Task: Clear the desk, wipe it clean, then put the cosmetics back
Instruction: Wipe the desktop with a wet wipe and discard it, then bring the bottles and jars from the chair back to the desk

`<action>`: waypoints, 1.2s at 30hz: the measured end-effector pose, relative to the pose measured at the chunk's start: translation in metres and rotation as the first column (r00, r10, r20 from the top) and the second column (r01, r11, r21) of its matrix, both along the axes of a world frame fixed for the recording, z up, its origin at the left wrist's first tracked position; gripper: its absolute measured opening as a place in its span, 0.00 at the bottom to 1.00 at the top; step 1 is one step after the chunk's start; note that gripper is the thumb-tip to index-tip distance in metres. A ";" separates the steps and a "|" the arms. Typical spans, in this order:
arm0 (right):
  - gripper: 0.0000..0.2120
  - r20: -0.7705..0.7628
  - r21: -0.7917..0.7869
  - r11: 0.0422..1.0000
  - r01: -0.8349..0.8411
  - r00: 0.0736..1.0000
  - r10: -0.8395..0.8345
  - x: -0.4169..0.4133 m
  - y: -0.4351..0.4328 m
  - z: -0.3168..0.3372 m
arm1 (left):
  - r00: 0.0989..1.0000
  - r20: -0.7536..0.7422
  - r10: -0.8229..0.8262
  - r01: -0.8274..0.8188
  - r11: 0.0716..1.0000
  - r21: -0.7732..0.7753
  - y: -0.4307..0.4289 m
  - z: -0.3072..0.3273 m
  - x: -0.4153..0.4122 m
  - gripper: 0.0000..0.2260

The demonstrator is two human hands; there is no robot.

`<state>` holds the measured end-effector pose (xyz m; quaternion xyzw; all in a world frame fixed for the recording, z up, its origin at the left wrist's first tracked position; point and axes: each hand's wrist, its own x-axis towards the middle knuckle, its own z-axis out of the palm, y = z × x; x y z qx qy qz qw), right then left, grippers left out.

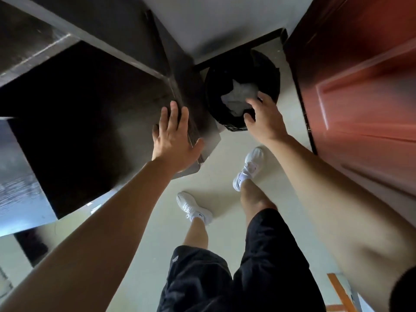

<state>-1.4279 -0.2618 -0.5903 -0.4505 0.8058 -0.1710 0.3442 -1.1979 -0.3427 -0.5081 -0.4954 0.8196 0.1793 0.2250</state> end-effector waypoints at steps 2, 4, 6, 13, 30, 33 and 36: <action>0.20 -0.006 -0.047 0.998 0.051 0.999 -0.051 0.002 0.007 0.017 | 1.000 0.021 0.015 -0.016 0.999 0.050 -0.007 0.007 -0.004 0.38; 0.22 -0.026 -0.095 0.991 0.092 0.995 -0.095 0.003 0.014 0.038 | 0.999 0.038 0.033 -0.036 0.994 0.100 -0.014 0.020 -0.011 0.36; 0.24 -0.055 -0.135 0.984 0.118 0.990 -0.126 0.002 0.018 0.066 | 1.000 0.005 -0.021 0.021 0.997 0.068 -0.018 0.040 -0.021 0.33; 0.27 -0.231 -0.395 0.904 0.162 0.935 -0.269 0.015 0.041 0.207 | 0.889 -0.303 -0.343 0.231 0.908 -0.348 -0.011 0.171 -0.039 0.30; 0.27 -0.428 -0.622 0.607 0.494 0.434 -0.793 0.212 0.356 0.434 | 0.272 -0.517 -0.812 0.511 0.577 -0.638 0.197 0.381 0.026 0.30; 0.25 -0.437 -0.645 0.509 0.570 0.270 -0.858 0.249 0.451 0.450 | 0.117 -0.546 -0.829 0.587 0.501 -0.636 0.286 0.394 0.023 0.30; 0.25 -0.420 -0.664 0.396 0.634 0.123 -0.899 0.287 0.539 0.458 | 0.003 -0.539 -0.842 0.639 0.416 -0.646 0.371 0.404 0.030 0.30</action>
